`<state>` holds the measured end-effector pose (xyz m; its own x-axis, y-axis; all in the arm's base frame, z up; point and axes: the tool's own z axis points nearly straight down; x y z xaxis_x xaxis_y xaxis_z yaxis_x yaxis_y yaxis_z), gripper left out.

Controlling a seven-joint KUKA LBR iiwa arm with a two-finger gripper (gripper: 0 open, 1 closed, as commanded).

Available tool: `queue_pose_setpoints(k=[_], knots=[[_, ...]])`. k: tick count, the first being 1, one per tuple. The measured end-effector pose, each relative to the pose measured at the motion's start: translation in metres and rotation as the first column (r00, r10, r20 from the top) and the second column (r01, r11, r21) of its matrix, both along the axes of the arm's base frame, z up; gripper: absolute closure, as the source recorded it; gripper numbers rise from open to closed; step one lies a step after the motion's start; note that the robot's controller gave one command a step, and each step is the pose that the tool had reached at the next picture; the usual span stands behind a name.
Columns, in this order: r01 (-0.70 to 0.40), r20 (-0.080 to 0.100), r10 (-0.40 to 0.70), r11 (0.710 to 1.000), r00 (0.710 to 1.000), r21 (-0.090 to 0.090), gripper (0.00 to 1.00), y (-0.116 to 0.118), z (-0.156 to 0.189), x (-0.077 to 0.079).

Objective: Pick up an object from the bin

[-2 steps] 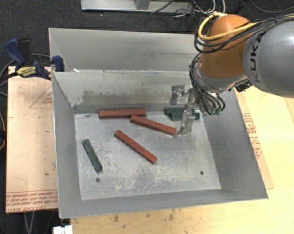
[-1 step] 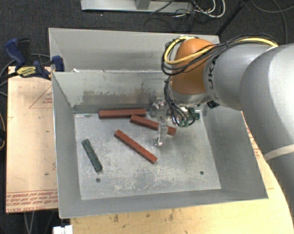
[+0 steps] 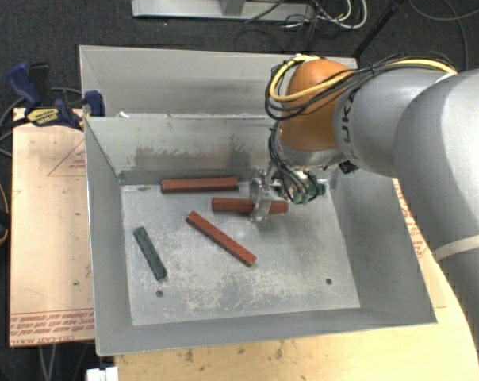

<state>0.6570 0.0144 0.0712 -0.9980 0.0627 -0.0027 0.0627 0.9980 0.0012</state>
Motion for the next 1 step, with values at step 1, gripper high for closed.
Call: queue_pose_setpoints(k=[1], knots=[[-0.016, 0.009, 0.016, 1.0, 1.0, -0.001, 1.0, 0.0042, 0.1466, -0.008]])
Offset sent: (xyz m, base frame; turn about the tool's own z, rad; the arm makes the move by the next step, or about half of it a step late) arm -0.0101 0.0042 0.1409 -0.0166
